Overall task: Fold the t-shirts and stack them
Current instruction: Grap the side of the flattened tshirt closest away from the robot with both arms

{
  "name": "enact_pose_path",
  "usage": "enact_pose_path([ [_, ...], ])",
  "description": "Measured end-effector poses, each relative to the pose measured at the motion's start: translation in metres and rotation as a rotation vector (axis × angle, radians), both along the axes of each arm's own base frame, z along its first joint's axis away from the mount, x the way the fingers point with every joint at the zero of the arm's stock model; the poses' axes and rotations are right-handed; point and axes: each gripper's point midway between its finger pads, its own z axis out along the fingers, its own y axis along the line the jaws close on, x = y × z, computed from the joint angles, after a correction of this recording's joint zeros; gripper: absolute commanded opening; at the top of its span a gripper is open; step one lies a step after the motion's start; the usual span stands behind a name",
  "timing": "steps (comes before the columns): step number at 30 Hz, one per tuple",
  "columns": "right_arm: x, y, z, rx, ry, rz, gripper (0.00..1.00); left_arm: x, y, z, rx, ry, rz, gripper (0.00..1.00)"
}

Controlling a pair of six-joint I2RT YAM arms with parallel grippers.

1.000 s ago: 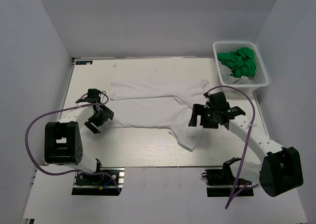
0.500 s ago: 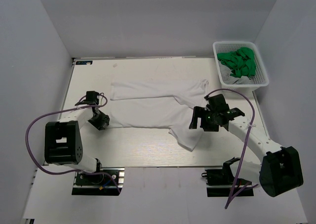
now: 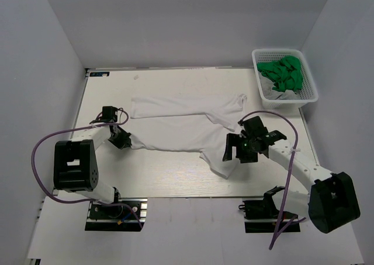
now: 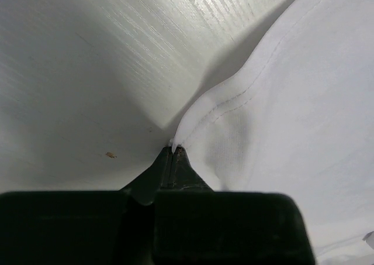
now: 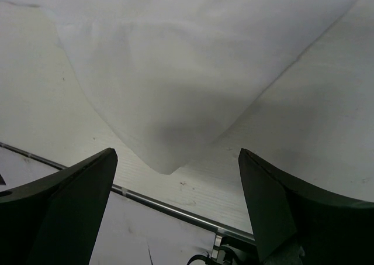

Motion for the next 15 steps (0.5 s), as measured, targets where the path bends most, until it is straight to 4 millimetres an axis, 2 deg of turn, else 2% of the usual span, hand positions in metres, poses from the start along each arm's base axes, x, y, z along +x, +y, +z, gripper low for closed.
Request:
enact_pose_path([
  [5, -0.022, 0.009, -0.013, 0.011, 0.074, 0.059, 0.89, -0.003, 0.0, 0.001, 0.003, 0.005, 0.001, 0.0],
  [8, -0.033, 0.014, -0.02, 0.014, 0.118, 0.094, 0.82, -0.008, 0.002, 0.001, 0.01, 0.022, 0.003, 0.0],
  [12, -0.045, 0.019, -0.031, 0.007, 0.176, 0.126, 0.69, -0.011, 0.002, 0.001, 0.014, 0.036, 0.004, 0.0],
  [13, -0.049, 0.02, -0.033, 0.005, 0.193, 0.132, 0.61, -0.012, 0.002, 0.0, 0.015, 0.039, 0.004, 0.0],
  [15, -0.054, 0.021, -0.037, 0.0, 0.213, 0.139, 0.58, -0.014, 0.003, 0.001, 0.018, 0.046, 0.004, 0.0],
])
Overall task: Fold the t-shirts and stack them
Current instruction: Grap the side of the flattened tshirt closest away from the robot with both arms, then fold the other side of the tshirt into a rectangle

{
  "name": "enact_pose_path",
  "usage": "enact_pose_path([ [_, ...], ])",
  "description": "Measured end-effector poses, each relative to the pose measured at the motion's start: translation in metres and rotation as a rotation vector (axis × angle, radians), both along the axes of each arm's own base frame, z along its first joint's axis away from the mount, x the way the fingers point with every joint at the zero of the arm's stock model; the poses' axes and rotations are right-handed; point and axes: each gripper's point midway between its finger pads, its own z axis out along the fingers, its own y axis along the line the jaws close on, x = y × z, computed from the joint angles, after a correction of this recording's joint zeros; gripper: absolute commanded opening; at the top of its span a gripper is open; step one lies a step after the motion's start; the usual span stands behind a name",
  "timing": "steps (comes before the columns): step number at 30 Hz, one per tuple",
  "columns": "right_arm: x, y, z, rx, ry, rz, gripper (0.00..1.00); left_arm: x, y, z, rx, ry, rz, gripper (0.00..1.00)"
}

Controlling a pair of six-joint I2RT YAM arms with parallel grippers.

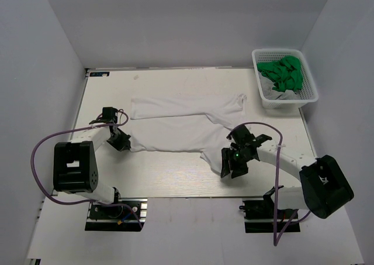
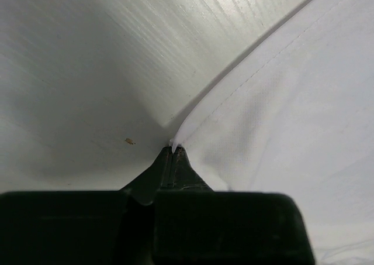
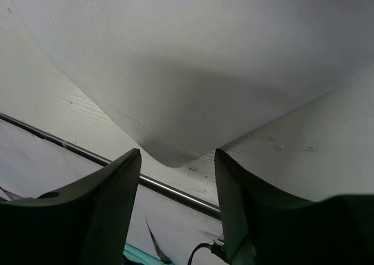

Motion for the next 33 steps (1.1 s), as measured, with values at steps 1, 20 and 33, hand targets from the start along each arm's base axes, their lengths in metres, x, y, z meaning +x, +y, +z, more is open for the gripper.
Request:
enact_pose_path([
  [1, -0.002, 0.0, -0.001, -0.003, 0.006, 0.001, 0.55, -0.001, 0.0, 0.0, 0.002, 0.003, 0.0, 0.0],
  [20, 0.062, 0.013, 0.043, -0.038, -0.102, -0.084, 0.0, 0.009, 0.004, 0.033, 0.018, 0.023, -0.001, 0.0],
  [33, 0.152, -0.006, 0.083, -0.044, -0.143, -0.204, 0.0, 0.06, 0.002, 0.041, -0.001, 0.034, 0.006, 0.0],
])
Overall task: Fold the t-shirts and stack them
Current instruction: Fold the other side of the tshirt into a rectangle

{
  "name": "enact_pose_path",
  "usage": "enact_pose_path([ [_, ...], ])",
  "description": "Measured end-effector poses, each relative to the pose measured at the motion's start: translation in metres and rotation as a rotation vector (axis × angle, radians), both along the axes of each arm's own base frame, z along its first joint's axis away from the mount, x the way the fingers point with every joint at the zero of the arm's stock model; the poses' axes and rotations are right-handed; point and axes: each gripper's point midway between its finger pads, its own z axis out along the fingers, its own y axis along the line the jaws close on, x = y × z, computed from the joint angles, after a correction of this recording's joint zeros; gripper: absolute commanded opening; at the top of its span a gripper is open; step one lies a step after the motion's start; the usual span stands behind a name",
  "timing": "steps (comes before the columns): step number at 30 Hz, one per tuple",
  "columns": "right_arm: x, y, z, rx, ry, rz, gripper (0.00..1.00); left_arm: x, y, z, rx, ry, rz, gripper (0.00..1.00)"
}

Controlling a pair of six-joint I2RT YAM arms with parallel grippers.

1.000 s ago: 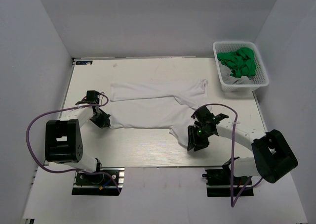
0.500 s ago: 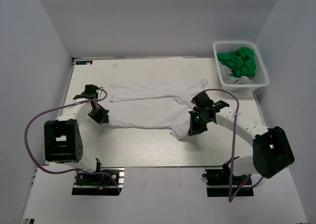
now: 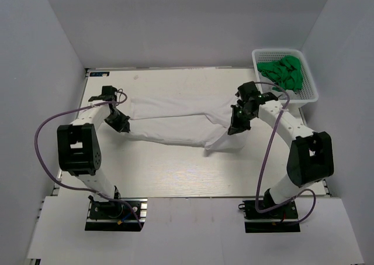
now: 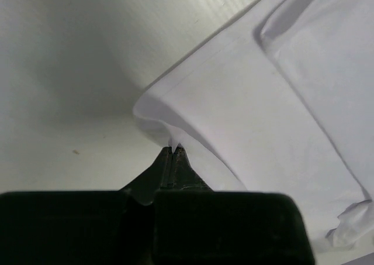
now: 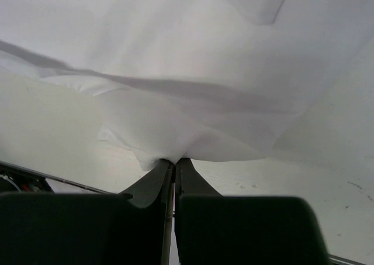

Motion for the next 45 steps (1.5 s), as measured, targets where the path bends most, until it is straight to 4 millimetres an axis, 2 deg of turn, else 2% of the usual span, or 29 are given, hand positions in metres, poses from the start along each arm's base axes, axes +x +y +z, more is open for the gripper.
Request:
enact_pose_path([
  [8, 0.042, -0.008, 0.012, 0.013, -0.012, -0.002, 0.0, 0.047, 0.0, 0.007, -0.009, -0.03, 0.001, 0.0],
  [11, 0.059, -0.007, 0.015, 0.02, -0.03, 0.02, 0.0, 0.058, 0.0, 0.008, -0.01, -0.038, 0.001, 0.0],
  [17, 0.099, -0.005, 0.021, 0.015, -0.083, 0.054, 0.0, 0.064, 0.0, 0.005, -0.01, -0.024, 0.001, 0.0],
  [24, 0.121, -0.008, 0.012, -0.002, -0.095, 0.066, 0.0, 0.072, 0.003, 0.006, 0.006, -0.033, 0.005, 0.0],
  [27, 0.138, -0.007, 0.014, -0.008, -0.123, 0.071, 0.0, 0.077, 0.004, 0.006, 0.009, -0.04, 0.006, 0.0],
  [33, 0.165, -0.004, 0.008, -0.016, -0.159, 0.083, 0.0, 0.084, 0.004, -0.011, 0.006, -0.026, 0.017, 0.0],
  [34, 0.17, -0.004, 0.005, -0.019, -0.159, 0.083, 0.09, 0.085, 0.004, -0.014, 0.005, -0.024, 0.019, 0.29],
  [36, 0.18, -0.003, -0.002, -0.029, -0.162, 0.085, 0.27, 0.089, 0.004, -0.017, 0.008, -0.023, 0.017, 0.6],
  [37, 0.186, -0.003, -0.006, -0.038, -0.171, 0.089, 0.29, 0.093, 0.005, -0.019, 0.008, -0.023, 0.022, 0.76],
  [38, 0.192, -0.004, -0.011, -0.051, -0.184, 0.096, 0.32, 0.097, 0.005, -0.021, 0.007, -0.025, 0.028, 0.99],
  [39, 0.199, -0.006, -0.016, -0.065, -0.2, 0.102, 0.39, 0.101, 0.005, -0.021, 0.008, -0.028, 0.029, 1.0],
  [42, 0.219, -0.011, -0.03, -0.119, -0.243, 0.113, 0.51, 0.111, 0.006, -0.017, 0.012, -0.042, 0.032, 1.0],
  [45, 0.244, -0.016, -0.03, -0.167, -0.303, 0.121, 0.53, 0.122, 0.008, -0.003, 0.042, -0.069, 0.025, 1.0],
])
